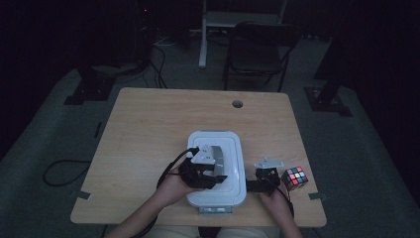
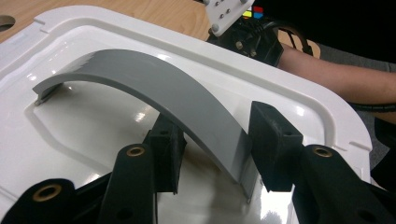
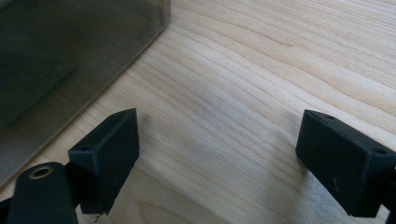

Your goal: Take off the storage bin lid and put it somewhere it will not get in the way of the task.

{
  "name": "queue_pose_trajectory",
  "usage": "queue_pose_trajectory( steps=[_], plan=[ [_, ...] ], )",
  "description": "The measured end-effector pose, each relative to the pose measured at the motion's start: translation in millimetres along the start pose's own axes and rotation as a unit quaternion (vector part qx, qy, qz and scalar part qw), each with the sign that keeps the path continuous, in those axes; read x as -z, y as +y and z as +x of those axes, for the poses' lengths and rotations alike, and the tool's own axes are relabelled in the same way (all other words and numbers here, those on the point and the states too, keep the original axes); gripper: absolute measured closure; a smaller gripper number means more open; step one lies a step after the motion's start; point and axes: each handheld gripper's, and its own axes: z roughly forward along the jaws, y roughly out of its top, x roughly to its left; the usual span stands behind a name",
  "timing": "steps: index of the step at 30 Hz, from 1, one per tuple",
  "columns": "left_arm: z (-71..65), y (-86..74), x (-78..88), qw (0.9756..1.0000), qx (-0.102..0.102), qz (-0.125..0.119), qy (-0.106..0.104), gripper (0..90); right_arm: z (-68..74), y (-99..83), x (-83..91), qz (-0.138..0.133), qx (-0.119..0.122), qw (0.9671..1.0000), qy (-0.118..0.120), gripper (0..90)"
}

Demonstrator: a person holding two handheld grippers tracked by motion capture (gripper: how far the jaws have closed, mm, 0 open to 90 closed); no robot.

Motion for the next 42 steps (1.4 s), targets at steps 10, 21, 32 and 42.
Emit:
queue_pose_trajectory(
  steps=[10,21,32,42],
  plan=[
    [0.8,-0.1,8.0,0.9994,0.015,-0.015,-0.028,66.1,0.0,0.0,0.0,0.000,0.000,1.0000,0.000,13.3],
    [-10.2,6.3,31.7,0.9960,-0.004,-0.060,-0.067,76.2,-0.1,0.0,0.0,-0.001,0.000,1.0000,0.000,13.4],
    [-7.9,8.9,57.8,0.9954,-0.004,-0.081,-0.051,84.5,0.0,-0.1,0.2,0.000,-0.001,1.0000,0.000,13.4],
    [-1.1,5.5,84.4,0.9958,-0.007,-0.087,-0.030,84.8,-0.1,-0.2,0.3,0.000,-0.001,1.0000,-0.001,13.5]
  ],
)
